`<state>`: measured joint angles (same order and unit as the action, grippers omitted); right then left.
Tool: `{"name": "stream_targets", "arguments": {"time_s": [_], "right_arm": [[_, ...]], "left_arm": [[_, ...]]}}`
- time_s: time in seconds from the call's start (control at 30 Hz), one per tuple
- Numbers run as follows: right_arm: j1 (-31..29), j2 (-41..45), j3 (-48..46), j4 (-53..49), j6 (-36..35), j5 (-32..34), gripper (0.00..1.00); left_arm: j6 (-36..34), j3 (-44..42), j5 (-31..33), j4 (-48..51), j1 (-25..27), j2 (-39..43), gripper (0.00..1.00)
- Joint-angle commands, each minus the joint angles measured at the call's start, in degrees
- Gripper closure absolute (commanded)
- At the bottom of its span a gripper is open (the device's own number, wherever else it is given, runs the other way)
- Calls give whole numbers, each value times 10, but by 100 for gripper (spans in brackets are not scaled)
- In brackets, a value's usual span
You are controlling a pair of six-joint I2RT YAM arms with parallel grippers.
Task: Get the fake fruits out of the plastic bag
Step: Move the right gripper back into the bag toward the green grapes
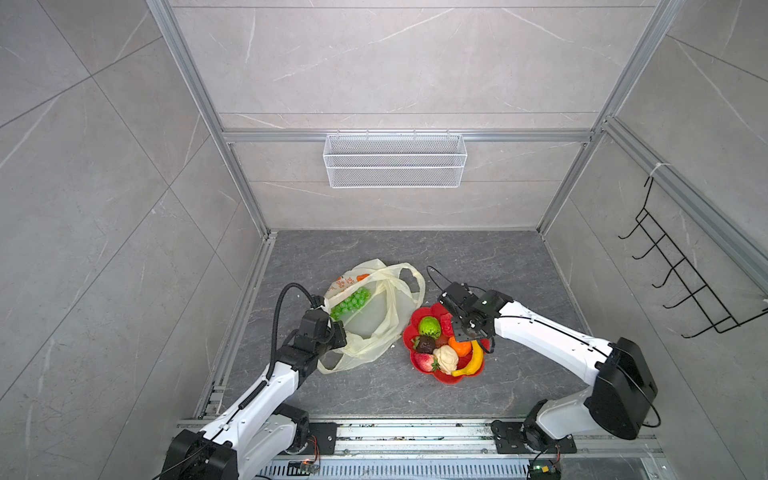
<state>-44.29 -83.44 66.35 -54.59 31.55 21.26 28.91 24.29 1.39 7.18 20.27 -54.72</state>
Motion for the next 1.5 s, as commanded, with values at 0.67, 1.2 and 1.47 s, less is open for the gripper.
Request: {"name": "stream_targets", "arguments": {"time_s": [0.67,1.2,1.47], "right_arm": [[-34,-373,297,345,164,-212,62],[-10,-490,377,383,202,-245,66],[-6,-484,364,406,203,-250,65]], "left_arm": [[-9,-3,-4,-26,5,8,100],[-8,-1,-19,-30,4,0,100],[-10,-1,-19,-31,5,-1,100]]}}
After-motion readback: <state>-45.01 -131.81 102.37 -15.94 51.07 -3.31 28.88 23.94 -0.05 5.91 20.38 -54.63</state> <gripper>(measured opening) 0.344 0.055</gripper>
